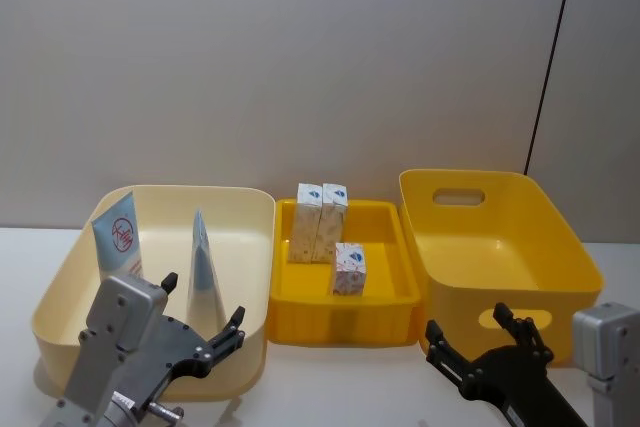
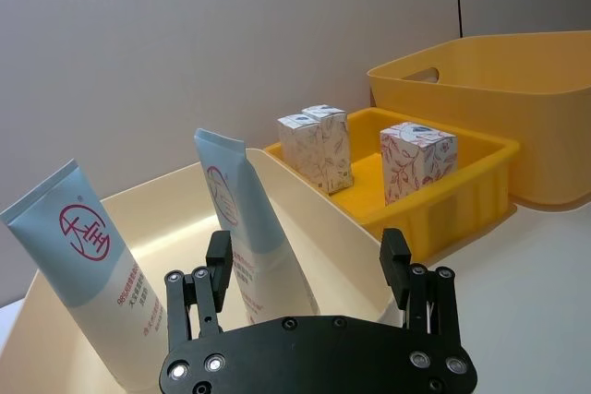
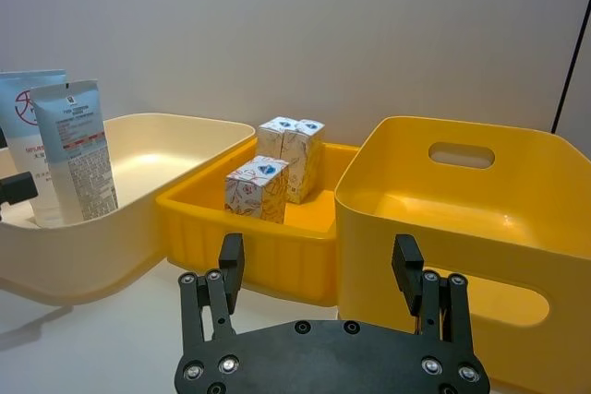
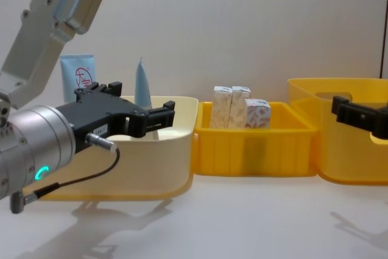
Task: Bimanual collaborative sorting of washing and personal care products
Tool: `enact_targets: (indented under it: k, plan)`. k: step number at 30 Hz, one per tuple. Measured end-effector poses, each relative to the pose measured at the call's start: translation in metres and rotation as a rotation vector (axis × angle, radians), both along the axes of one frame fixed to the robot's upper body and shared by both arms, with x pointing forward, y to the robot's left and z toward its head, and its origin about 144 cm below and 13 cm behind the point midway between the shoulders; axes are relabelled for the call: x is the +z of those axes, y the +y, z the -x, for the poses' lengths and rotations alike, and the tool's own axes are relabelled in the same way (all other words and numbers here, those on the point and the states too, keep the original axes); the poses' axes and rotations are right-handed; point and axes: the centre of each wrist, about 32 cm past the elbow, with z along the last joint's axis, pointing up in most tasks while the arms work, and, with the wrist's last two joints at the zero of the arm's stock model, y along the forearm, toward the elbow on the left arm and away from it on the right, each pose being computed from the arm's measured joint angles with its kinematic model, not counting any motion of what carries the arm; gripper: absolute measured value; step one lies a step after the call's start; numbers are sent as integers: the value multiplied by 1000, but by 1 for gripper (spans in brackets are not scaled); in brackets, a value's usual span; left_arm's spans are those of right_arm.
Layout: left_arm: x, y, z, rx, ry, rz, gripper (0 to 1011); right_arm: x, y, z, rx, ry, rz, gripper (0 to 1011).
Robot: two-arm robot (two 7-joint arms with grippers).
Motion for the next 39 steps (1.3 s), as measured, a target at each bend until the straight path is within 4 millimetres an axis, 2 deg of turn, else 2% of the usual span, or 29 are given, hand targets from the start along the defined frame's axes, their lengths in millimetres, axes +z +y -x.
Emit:
enact_targets:
  k: [12, 17, 31, 39]
  plan:
    - [0, 0, 0, 0, 0, 0, 999, 1, 1, -1, 1, 1, 0, 999]
    - [0, 0, 0, 0, 0, 0, 999, 5, 8, -5, 9, 15, 6, 999]
    - [0, 0, 0, 0, 0, 0, 999, 35, 53, -31, 43, 147, 38, 999]
    - [0, 0, 0, 0, 0, 0, 1000, 56, 79, -49, 5, 256, 79, 999]
